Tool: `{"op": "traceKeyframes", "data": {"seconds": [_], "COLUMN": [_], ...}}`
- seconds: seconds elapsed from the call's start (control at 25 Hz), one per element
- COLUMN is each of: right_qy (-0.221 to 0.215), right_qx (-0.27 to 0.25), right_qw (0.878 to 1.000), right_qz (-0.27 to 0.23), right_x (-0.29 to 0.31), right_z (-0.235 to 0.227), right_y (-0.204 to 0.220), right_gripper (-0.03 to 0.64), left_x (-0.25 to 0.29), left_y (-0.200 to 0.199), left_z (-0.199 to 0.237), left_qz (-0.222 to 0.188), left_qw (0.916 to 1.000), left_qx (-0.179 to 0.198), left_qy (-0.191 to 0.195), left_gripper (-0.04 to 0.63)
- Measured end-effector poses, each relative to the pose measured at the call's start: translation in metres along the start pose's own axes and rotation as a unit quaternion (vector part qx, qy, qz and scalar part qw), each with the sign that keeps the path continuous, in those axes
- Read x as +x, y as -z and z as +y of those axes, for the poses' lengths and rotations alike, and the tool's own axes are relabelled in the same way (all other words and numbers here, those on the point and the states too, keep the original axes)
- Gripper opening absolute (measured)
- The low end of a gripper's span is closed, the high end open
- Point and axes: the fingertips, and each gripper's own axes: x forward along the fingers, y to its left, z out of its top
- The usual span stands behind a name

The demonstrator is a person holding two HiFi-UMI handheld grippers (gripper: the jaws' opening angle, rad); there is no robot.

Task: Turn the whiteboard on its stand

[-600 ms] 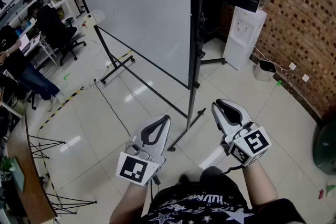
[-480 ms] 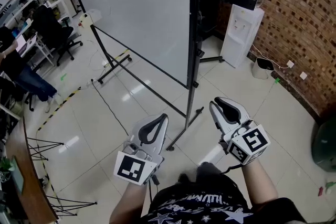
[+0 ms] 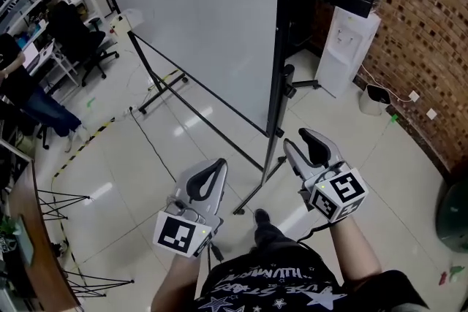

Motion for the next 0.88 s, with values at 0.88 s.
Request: {"op": "traceKeyframes", "data": {"seconds": [0.88], "right_qy": [-0.074], "right_qx": [0.003], "right_qw": [0.997], "right_qz": [0.028], "right_x": [0.115], "right_z": [-0.03], "right_y": [0.034], "right_gripper": [0.339], "left_x": [0.083], "left_y": [0.031], "left_z": [0.08], "left_qz": [0.03], "left_qw": [0.996], "left_qx": [-0.048], "left_qy": [-0.07], "left_gripper": [0.003]}}
